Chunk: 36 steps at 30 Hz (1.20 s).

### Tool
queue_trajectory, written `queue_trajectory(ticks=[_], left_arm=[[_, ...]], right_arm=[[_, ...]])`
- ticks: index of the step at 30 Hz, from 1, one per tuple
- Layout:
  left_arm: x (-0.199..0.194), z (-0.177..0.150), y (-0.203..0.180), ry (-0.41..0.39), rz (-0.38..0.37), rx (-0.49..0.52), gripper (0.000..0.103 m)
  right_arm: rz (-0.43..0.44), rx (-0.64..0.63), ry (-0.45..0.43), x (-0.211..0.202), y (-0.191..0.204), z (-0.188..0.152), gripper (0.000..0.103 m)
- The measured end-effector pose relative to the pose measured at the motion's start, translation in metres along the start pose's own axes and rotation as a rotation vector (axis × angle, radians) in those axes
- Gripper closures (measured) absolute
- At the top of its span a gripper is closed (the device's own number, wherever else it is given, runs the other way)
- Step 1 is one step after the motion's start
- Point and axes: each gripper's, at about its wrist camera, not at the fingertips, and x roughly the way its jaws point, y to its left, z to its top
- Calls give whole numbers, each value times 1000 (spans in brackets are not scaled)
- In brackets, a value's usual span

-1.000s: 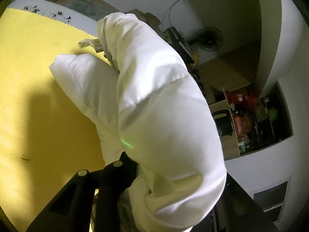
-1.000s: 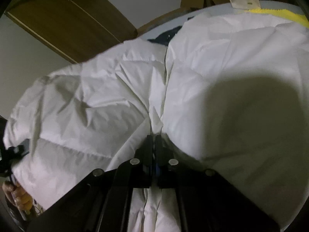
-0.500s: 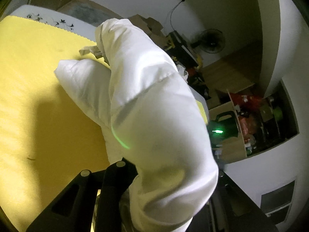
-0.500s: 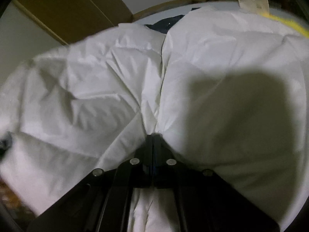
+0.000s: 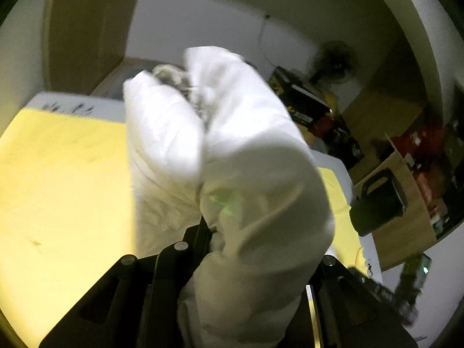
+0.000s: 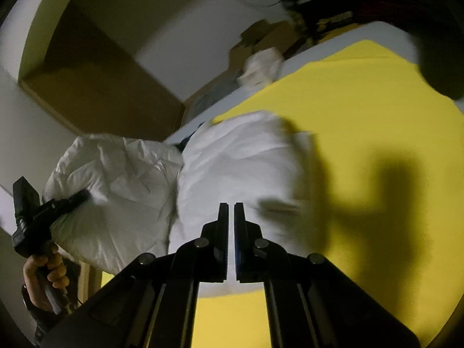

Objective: Fold large clothes

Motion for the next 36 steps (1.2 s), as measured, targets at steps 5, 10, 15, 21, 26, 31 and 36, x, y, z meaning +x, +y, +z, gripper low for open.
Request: queue_trajectory(ticks=[5,10,15,21,26,31,36], left_arm=[[75,-43,-96,17,47,83,84],[131,-81,-148,1,103,167,82],[172,-98,-166,52,114,196,72],[185,-113,-170,36,78,230,46],[184,-117,-175,23,-6,252,17],[189,-132,-193,-32,-67,353,0],[157,-119,-182,-73,-208,282,1]], right_arm=[[5,75,-33,-37,-47,-14,100],[11,147,-49,-69,-94,-22,100],[1,178,-70,-86,-122,-23,99],[36,186,-101,-81,-129,-18,69],[81,149,-114,-85,-110,-14,66],[70,93,-206,-116,-76,-4,45],[109,50,-306,-148,-43,1,36]])
